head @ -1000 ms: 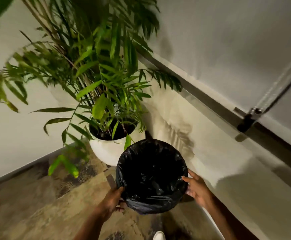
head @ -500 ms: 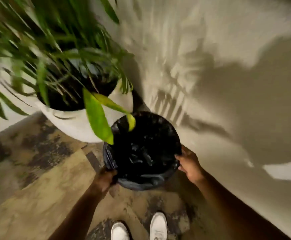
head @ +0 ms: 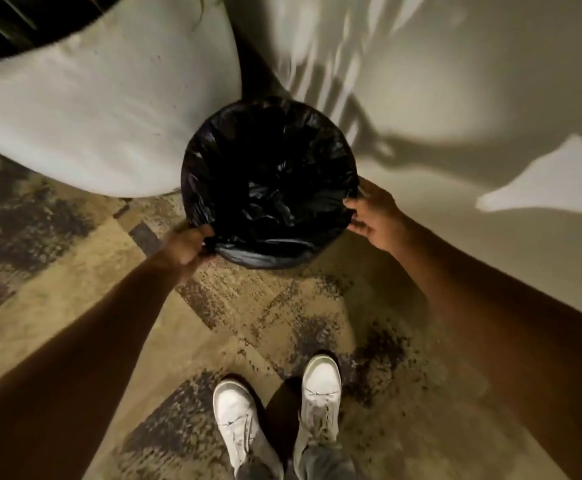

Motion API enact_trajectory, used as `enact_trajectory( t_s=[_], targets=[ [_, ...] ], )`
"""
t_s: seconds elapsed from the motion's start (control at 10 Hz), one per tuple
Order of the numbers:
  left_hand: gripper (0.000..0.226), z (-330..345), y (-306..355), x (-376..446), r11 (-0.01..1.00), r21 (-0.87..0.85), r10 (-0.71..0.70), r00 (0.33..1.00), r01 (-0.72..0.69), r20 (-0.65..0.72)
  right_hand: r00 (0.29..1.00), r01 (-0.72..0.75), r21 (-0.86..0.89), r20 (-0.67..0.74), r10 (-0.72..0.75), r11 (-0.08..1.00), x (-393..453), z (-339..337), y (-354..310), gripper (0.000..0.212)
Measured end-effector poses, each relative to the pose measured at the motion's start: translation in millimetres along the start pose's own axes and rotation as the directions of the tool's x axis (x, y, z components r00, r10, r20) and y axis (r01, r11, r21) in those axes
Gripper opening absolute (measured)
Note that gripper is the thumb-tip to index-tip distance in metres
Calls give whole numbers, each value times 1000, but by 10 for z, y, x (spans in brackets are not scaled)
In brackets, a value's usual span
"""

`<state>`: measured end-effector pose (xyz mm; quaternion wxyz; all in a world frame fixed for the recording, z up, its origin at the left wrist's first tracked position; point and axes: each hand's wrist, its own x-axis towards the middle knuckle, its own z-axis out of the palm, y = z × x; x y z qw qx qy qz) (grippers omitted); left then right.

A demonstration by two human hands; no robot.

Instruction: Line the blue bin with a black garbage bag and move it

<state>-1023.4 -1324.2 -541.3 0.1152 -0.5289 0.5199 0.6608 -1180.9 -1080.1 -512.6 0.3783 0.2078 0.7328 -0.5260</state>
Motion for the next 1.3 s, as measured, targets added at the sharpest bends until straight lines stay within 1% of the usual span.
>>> enact_trajectory(
  t_s=[0.1, 0.2, 0.3, 0.4, 0.5, 0.6, 0.7, 0.8, 0.9, 1.0, 1.1, 1.2, 1.3],
  targets=[
    [17, 25, -69, 235, 1000, 10, -29, 1000, 29, -4, 999, -21, 6, 25, 21, 1000, 307, 90, 193, 52],
    [14, 53, -137, 304, 998, -1, -68, 998, 68, 7, 999, -39, 19, 39, 39, 999, 429, 119, 262, 46],
    [17, 75, -189, 345, 997, -27, -66, 997, 67, 31, 999, -15, 36, 50, 13, 999, 555, 122, 313, 45],
    [25, 45, -165, 366, 999, -6, -45, 998, 46, 51, 996, 15, 71, 82, -21, 997, 613, 150, 292, 48],
    [28, 43, -143, 364, 997, 14, -72, 995, 71, 68, 998, 34, 54, 57, -38, 998, 586, 170, 261, 47],
    [37, 71, -146, 313, 993, 6, -115, 993, 115, 3, 999, 48, 0, 21, -48, 999, 495, 180, 248, 49],
    [81, 116, -135, 184, 990, 23, -139, 985, 142, -103, 988, 140, -93, -59, -146, 986, 371, 122, 228, 55],
    [88, 184, -114, 9, 989, 114, -71, 983, 92, -171, 959, 211, -292, -124, -256, 933, 179, 67, 239, 61],
    [80, 249, -51, -269, 973, 229, 30, 983, 12, -179, 944, 229, -452, -111, -310, 862, -102, 47, 191, 66],
    [84, 207, -37, -578, 944, 316, 137, 984, -94, -116, 910, 328, -547, -37, -414, 770, -400, 28, 114, 53],
    [100, 103, -23, -859, 845, 500, 238, 971, -189, -36, 877, 388, -638, 34, -480, 665, -620, 35, 85, 53],
    [97, 64, 13, -1153, 740, 634, 310, 950, -226, -24, 830, 431, -706, 67, -553, 562, -848, 9, 47, 55],
    [89, 84, -1, -1556, 647, 707, 415, 910, -286, -11, 796, 473, -730, 116, -594, 493, -1181, -78, 30, 51]
  ],
)
